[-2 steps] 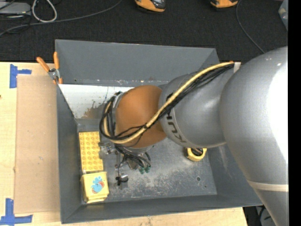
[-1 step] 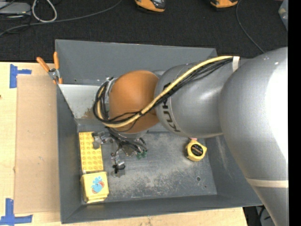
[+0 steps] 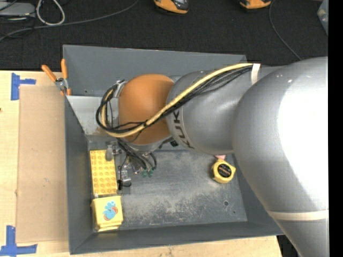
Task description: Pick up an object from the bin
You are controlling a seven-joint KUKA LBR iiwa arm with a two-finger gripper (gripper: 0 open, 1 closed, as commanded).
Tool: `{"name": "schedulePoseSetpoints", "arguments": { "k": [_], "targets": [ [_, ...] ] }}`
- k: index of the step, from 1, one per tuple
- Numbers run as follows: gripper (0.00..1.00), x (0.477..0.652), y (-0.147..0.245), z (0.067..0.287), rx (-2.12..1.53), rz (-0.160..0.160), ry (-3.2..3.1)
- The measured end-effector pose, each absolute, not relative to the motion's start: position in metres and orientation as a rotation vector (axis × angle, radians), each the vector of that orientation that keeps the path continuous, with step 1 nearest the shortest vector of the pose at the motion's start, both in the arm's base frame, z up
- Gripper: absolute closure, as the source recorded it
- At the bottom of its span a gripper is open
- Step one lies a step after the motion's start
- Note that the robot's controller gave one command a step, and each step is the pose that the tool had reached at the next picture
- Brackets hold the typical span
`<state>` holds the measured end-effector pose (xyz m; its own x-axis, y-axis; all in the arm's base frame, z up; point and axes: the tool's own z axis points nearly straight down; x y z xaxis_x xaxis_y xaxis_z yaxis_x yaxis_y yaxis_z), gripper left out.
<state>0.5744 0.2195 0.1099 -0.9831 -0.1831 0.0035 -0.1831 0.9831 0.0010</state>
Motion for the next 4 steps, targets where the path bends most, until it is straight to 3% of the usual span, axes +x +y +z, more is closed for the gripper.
{"name": "schedulePoseSetpoints", "arguments": {
  "k": [1,2,4],
  "targets": [
    [0.0,0.605,0.24,0.08,1.076,-0.003,-2.956],
    [1.0,0.617,0.213,0.074,1.327,-0.003,-2.859],
    [1.0,0.616,0.212,0.083,1.322,-0.003,-2.86]
  ]
}}
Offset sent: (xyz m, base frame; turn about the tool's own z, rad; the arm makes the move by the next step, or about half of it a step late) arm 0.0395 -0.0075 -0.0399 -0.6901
